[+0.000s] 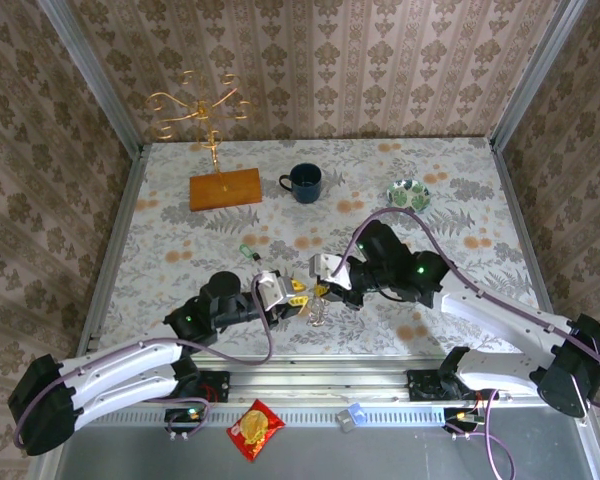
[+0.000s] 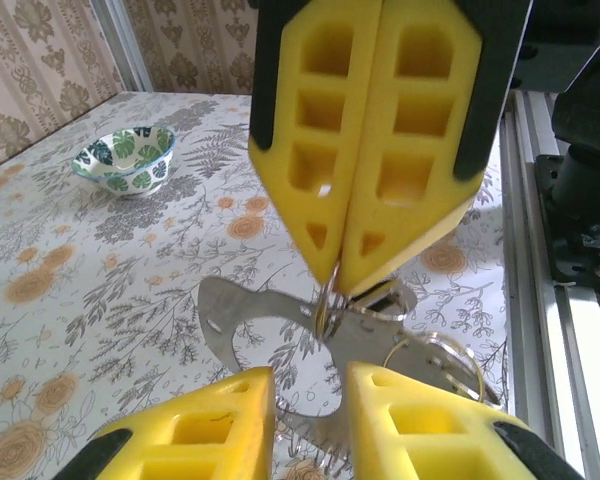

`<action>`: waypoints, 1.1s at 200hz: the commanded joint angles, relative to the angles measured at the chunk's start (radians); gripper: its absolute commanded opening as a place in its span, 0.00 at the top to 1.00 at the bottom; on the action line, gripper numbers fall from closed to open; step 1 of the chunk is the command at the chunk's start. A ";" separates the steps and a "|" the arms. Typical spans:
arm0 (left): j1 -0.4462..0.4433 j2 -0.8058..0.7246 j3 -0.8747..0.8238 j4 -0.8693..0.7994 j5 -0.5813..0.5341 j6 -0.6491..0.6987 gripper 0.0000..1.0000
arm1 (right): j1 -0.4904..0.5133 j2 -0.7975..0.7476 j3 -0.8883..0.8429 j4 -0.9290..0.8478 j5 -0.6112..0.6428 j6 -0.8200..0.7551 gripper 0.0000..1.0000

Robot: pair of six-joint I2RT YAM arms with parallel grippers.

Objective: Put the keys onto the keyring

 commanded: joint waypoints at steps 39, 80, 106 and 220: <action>0.016 0.051 0.058 -0.041 0.071 0.057 0.77 | 0.059 0.052 0.100 -0.108 0.070 -0.086 1.00; 0.024 0.052 0.067 -0.036 0.089 0.058 0.85 | 0.075 0.062 0.101 -0.102 0.054 -0.091 1.00; 0.030 0.047 0.062 -0.007 0.111 0.045 0.85 | 0.075 0.062 0.090 -0.100 0.057 -0.087 1.00; 0.038 0.061 0.048 0.064 0.172 0.014 1.00 | 0.065 0.053 0.074 -0.071 0.024 -0.032 0.97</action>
